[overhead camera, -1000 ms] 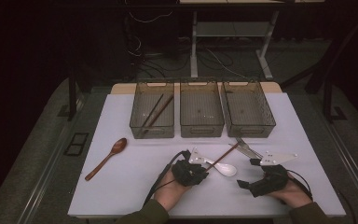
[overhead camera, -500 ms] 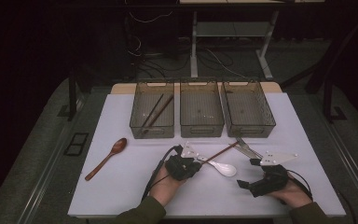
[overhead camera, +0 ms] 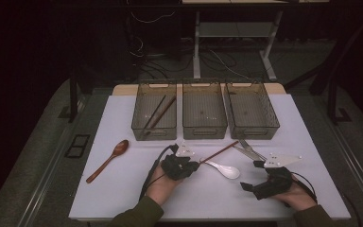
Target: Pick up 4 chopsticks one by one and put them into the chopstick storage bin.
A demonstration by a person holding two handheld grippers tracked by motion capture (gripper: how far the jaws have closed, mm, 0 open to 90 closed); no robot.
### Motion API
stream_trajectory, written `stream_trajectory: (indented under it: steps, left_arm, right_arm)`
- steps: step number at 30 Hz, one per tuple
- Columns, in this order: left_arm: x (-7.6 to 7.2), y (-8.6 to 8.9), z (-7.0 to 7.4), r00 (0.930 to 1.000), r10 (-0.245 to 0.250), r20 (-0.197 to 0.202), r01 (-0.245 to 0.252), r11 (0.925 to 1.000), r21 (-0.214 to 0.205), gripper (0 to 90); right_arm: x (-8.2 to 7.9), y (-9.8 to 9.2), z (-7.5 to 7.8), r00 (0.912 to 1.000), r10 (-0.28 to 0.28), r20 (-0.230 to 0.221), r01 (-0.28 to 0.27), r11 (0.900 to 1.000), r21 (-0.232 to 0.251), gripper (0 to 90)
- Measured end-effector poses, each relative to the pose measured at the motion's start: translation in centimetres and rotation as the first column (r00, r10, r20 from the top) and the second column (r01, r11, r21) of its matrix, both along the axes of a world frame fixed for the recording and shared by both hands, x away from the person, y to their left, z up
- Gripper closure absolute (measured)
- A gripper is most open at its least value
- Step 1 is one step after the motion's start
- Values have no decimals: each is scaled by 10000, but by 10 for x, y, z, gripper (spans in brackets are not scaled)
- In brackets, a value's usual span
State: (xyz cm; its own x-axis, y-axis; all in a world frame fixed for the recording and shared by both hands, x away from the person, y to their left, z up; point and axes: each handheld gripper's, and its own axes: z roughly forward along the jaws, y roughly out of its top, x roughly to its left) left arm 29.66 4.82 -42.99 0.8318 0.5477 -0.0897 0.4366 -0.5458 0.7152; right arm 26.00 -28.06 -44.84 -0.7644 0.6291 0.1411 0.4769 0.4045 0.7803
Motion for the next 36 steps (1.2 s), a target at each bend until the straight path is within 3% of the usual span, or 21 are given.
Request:
stream_trajectory:
  steps: [14,36]
  left_arm:
    - [6,24,13,9964,-843,54,844,9949,-558,840]
    - [13,58,32,9973,-657,318,689,9912,-1131,840]
  right_arm:
    - [0,0,0,10000,-9,-54,9,10000,12,9]
    - [0,0,0,10000,-11,-44,11,10000,23,9]
